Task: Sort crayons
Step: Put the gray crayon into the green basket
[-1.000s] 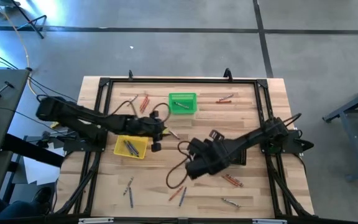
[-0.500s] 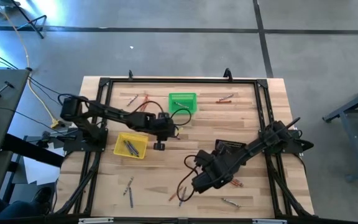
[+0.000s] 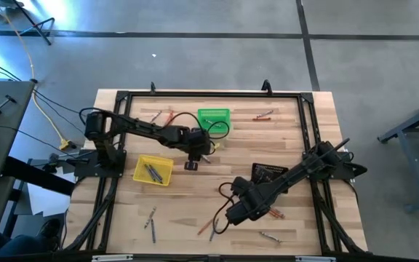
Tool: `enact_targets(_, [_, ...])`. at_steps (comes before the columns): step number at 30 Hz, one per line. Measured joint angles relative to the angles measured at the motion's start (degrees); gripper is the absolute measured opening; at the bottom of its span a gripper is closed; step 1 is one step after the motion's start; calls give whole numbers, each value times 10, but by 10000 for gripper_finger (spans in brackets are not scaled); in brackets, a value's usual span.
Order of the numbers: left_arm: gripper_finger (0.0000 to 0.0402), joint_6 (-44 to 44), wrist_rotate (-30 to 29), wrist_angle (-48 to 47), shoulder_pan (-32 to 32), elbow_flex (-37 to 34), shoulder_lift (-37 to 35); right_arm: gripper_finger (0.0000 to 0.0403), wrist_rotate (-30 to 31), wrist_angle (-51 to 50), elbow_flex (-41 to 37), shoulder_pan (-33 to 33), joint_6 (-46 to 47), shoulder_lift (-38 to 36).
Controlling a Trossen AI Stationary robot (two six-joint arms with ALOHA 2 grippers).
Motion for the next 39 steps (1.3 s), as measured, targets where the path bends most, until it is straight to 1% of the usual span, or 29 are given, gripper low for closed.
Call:
enact_targets(3, [130,4,19,3,8,8,18,117,-4,0,-5,0,0,0])
enact_targets(9, [138,1,30,-9,20,20,49,117,-5,0,-5,0,2,0])
enact_targets(14, [133,-37,35,-21,28,21,62,117,-6,0,-5,-3,2,0])
enact_targets(18, [108,-81,45,-25,37,21,63,117,-5,0,-5,-6,-5,0])
enact_targets(21, [75,-107,67,-28,45,21,64,117,-5,0,-5,-8,-13,0])
enact_targets(26, [12,-148,79,-32,51,21,64,117,-8,0,-5,-12,-31,0])
enact_targets(34, [3,-181,103,-34,50,19,60,117,-14,0,-5,-13,-41,0])
enact_targets(39, [2,-190,115,-46,48,15,34,117,-12,0,-5,-13,-32,-13])
